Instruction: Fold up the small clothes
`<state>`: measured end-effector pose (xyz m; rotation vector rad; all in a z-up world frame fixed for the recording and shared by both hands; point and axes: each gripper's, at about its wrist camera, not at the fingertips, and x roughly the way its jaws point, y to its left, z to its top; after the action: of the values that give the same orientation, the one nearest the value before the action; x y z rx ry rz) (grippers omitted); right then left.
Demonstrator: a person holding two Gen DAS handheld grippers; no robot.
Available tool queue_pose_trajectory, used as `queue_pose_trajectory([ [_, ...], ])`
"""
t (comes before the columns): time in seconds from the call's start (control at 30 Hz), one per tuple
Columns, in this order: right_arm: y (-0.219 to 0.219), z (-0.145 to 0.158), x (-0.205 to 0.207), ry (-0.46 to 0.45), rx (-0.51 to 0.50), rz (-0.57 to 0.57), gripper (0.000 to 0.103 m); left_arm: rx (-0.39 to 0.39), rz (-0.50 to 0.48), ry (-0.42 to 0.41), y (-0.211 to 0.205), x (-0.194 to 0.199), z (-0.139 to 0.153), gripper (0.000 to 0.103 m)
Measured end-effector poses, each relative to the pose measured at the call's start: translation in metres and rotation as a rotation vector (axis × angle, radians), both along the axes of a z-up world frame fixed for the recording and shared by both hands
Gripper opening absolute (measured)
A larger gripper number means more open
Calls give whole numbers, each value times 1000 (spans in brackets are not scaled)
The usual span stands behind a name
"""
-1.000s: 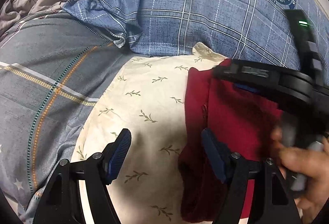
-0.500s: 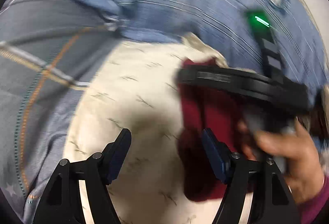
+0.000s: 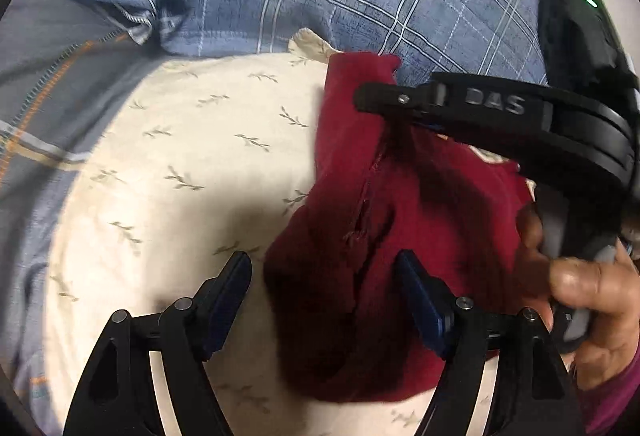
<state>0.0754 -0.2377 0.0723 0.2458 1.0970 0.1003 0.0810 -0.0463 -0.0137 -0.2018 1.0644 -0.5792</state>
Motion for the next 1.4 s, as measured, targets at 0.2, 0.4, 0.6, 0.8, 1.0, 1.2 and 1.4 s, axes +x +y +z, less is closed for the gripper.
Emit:
queue_pose_trajectory([
  [0.2, -8, 0, 4, 23, 53, -32, 14, -37, -15, -1, -5, 0, -3, 64],
  [0.4, -3, 1, 6, 35, 46, -13, 14, -100, -72, 13, 6, -3, 6, 84],
  [0.6, -3, -4, 7, 47, 65, -15, 15, -46, -34, 42, 0, 5, -6, 61],
  [0.8, 1, -6, 12, 57, 93, -22, 61, -124, -18, 3, 8, 1, 6, 27],
  [1.0, 9, -13, 21, 112, 113, -15, 76, -142, -63, -38, 3, -8, 14, 24],
  [1.2, 27, -34, 24, 148, -91, 22, 59, -126, -96, -70, 7, -19, 20, 24],
  [1.4, -6, -9, 3, 51, 53, -37, 21, -118, -88, -74, 13, -25, 27, 69],
])
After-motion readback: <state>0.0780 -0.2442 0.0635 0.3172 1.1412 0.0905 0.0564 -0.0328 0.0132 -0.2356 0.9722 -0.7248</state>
